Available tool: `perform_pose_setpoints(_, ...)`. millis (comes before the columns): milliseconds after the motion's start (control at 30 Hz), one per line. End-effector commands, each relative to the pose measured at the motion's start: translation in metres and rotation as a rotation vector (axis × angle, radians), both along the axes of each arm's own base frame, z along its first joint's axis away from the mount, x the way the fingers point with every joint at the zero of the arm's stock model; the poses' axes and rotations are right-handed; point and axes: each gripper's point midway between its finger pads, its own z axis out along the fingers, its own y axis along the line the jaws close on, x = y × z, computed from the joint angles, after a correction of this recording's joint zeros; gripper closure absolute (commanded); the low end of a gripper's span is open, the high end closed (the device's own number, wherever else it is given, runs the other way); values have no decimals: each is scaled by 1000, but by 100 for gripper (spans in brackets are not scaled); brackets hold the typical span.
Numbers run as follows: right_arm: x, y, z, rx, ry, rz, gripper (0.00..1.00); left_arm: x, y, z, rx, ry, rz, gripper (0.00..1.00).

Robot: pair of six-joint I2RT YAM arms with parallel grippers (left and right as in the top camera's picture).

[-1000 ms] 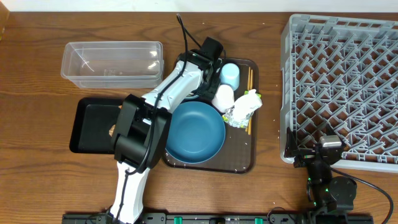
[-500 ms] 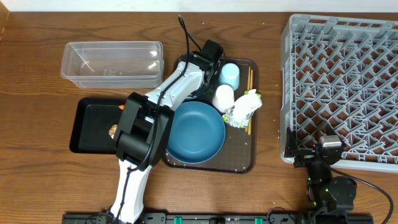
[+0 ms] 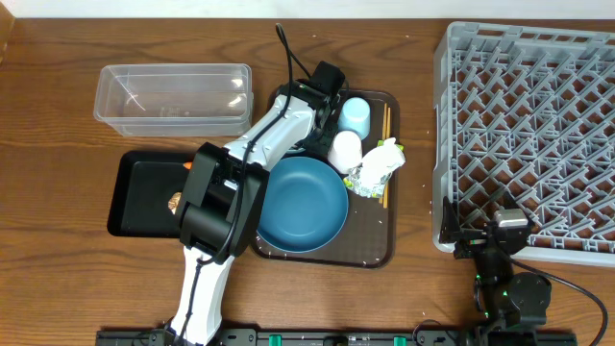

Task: Sort waste into correct bins and load items into the dishwasher rack
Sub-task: 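Lift the light-blue rice bowl and carry it left over the black tray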

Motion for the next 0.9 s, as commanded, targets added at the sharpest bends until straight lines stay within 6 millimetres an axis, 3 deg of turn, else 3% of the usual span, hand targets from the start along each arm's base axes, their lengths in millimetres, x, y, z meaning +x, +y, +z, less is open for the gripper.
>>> perform_pose_setpoints(0,0,-3,0,11,1,-13,1,-3,3,-11,21,19,2,94)
perform_pose_setpoints(467,0,-3,0,11,1,-13,1,0,1,-7,13,1,2,94)
perform_pose_setpoints(867,0,-3,0,10,0,-13,1,4,-1,19,-12,-45,3,94)
